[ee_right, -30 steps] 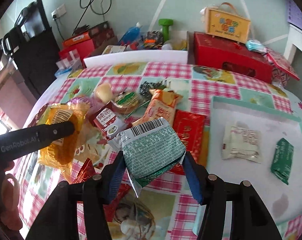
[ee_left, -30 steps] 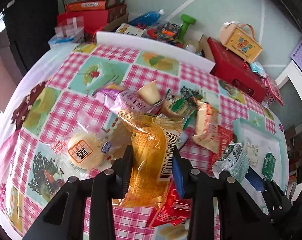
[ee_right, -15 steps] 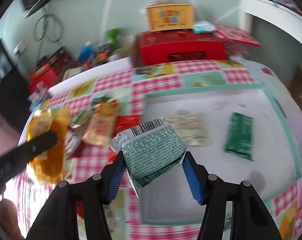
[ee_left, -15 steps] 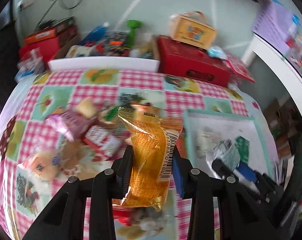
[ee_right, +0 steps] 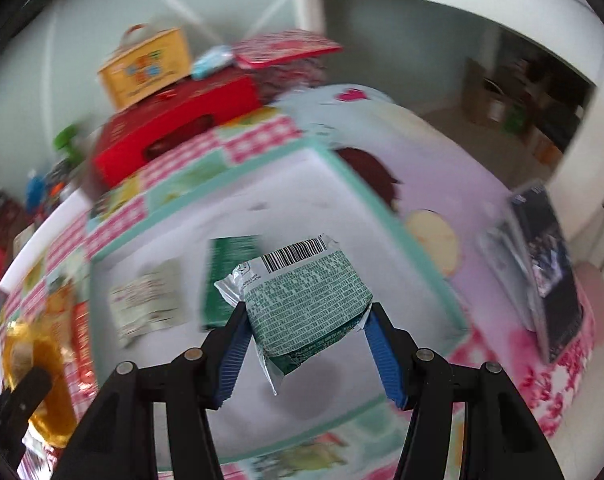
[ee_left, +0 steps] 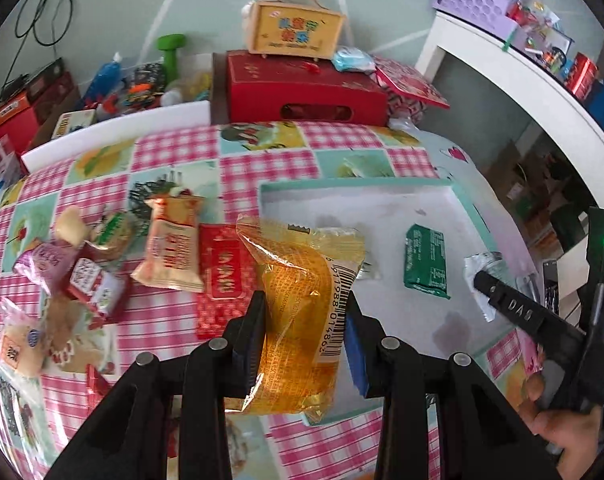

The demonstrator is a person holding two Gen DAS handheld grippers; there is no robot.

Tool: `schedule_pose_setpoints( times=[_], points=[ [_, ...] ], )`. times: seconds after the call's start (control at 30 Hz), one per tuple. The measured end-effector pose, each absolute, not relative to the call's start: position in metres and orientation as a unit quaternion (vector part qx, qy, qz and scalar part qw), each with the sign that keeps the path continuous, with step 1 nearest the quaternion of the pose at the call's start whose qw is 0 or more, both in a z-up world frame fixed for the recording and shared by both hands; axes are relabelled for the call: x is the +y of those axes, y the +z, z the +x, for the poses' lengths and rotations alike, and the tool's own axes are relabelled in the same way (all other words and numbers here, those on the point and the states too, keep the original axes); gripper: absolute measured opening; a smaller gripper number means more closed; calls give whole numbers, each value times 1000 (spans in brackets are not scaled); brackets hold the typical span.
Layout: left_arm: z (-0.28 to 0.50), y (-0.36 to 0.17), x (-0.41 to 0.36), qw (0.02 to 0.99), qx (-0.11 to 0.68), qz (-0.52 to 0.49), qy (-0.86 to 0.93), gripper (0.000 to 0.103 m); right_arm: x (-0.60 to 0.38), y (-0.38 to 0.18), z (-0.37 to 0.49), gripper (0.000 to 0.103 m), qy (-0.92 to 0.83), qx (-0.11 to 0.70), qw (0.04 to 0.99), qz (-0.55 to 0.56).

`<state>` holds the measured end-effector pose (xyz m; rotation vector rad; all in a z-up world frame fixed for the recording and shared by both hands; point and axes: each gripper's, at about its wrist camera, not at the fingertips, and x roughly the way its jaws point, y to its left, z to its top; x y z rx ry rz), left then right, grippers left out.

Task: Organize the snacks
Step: 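Carry yellow cake packet with left tool while right tool carries green packet to tray, then open left tool dropping yellow packet in tray while right tool releases green packet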

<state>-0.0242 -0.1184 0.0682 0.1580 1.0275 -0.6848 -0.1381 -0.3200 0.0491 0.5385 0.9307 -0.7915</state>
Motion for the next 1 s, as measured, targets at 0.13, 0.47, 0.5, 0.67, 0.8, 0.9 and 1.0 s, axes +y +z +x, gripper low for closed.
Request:
schedule_pose_setpoints(
  times=[0.13, 0.47, 0.5, 0.67, 0.8, 0.9, 1.0],
  points=[
    [-30, 58, -135, 800, 489, 80, -338, 37, -335, 41, -148, 61, -382, 434, 772, 265],
    [-40, 41, -159, 789, 491, 101, -356, 38, -339, 25, -144, 61, -368, 452, 763, 280],
    [-40, 40, -160, 789, 491, 101, -356, 38, -339, 25, -144, 61, -367, 452, 763, 281],
    [-42, 39, -166, 789, 485, 97, -363, 38, -340, 24, -144, 61, -364, 452, 763, 286],
    [-42, 38, -168, 790, 484, 98, -364, 56, -341, 23, -144, 61, -362, 452, 763, 287],
    [-42, 41, -166, 793, 482, 98, -360, 64, -340, 22, -143, 61, -360, 455, 762, 288],
    [-39, 45, -161, 798, 480, 96, -351, 65, -340, 20, -141, 62, -357, 459, 761, 286]
  ],
)
